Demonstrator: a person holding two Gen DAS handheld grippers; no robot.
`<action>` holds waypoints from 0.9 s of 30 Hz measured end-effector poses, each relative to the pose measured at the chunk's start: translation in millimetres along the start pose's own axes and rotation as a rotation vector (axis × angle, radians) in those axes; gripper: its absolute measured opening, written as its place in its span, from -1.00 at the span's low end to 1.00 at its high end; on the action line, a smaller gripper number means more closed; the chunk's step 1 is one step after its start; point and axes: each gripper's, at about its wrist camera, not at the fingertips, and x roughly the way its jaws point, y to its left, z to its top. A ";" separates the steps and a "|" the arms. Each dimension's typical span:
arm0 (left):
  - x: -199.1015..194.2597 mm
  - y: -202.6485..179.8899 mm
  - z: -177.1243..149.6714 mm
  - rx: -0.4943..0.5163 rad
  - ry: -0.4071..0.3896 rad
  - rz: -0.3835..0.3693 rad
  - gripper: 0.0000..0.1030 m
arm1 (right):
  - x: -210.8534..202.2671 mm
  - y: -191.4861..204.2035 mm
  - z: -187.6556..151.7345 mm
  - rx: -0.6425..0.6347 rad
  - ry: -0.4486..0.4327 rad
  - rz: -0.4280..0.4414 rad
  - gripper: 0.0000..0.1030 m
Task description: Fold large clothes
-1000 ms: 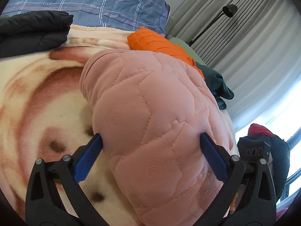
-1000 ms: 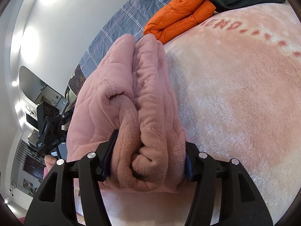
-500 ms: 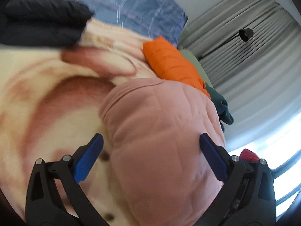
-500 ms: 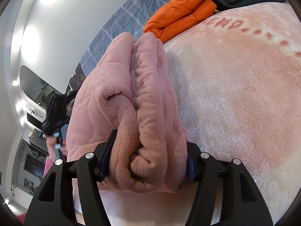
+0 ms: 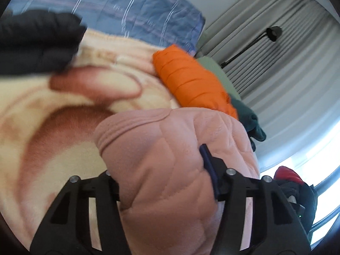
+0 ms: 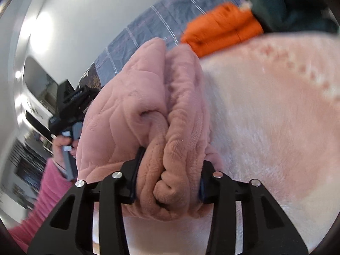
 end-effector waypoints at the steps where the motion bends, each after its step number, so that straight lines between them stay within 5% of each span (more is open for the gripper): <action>1: -7.0 -5.8 1.4 0.015 -0.014 -0.005 0.06 | -4.7 6.5 1.0 -0.022 -0.014 -0.001 -0.20; 8: -62.0 -72.6 41.3 0.176 -0.132 0.041 0.06 | -21.9 46.7 37.9 -0.138 -0.092 0.047 -0.22; 15: -95.8 -116.2 131.7 0.295 -0.292 0.149 0.07 | 4.7 81.3 131.5 -0.224 -0.206 0.053 -0.22; 24: -42.1 -105.8 232.2 0.373 -0.346 0.333 0.08 | 116.3 62.4 215.0 -0.147 -0.231 0.009 -0.22; 27: 5.1 -70.6 247.4 0.356 -0.357 0.422 0.29 | 171.4 41.8 225.1 -0.113 -0.217 -0.086 -0.21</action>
